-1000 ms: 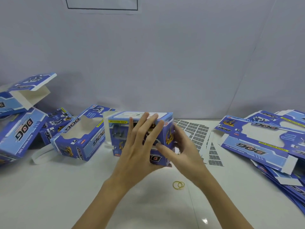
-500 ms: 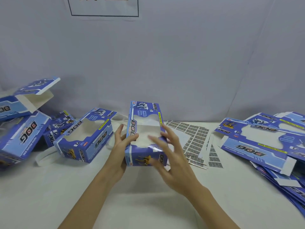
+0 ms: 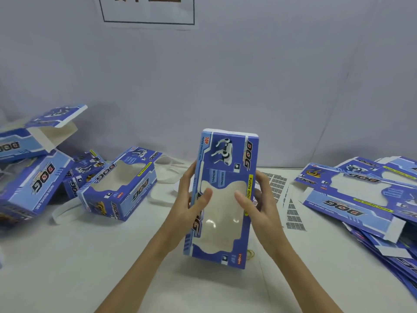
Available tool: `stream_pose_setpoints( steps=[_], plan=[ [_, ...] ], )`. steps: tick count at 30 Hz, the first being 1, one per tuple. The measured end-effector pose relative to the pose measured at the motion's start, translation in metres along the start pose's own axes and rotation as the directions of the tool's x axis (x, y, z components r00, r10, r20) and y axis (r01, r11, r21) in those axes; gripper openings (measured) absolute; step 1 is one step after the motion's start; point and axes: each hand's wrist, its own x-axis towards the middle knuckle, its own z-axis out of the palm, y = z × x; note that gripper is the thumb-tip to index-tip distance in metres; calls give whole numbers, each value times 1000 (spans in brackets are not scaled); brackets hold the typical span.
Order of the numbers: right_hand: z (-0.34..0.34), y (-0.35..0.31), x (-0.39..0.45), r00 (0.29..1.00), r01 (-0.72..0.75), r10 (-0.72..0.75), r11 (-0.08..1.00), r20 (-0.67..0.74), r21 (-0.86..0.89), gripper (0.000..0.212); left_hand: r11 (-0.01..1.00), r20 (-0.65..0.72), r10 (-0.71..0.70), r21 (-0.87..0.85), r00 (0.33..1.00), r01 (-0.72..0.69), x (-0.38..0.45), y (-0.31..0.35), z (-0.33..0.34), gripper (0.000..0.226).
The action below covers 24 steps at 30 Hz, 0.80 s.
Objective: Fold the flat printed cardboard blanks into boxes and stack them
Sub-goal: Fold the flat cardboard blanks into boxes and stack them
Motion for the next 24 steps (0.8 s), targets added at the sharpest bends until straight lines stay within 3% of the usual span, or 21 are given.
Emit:
stream_pose_setpoints(
  steps=[5, 8, 11, 15, 17, 21, 24],
  plan=[
    [12, -9, -3, 991, 124, -116, 981, 62, -147, 48, 992, -126, 125, 38, 984, -121, 0, 10, -8, 41],
    [12, -6, -4, 979, 199, -183, 952, 89, -232, 58, 986, -172, 166, 53, 971, -159, -1, 16, -7, 30],
    [14, -6, -6, 979, 202, -193, 959, 61, -201, 70, 982, -240, 186, 88, 953, -169, -4, 19, -1, 27],
    [9, -3, -4, 950, 312, -296, 917, 99, -249, 68, 983, -252, 183, 24, 950, -183, -6, 20, 4, 23],
    [7, 0, -4, 940, 342, -325, 893, 105, -292, 63, 987, -287, 137, -38, 948, -154, -5, 20, 4, 33],
    [9, 4, -5, 953, 300, -297, 881, 66, -365, 60, 973, -341, 187, -62, 921, -221, -2, 23, 2, 30],
    [10, 4, -6, 962, 272, -259, 894, 86, -356, 54, 969, -328, 190, -92, 925, -231, -1, 22, 1, 50]
  ],
)
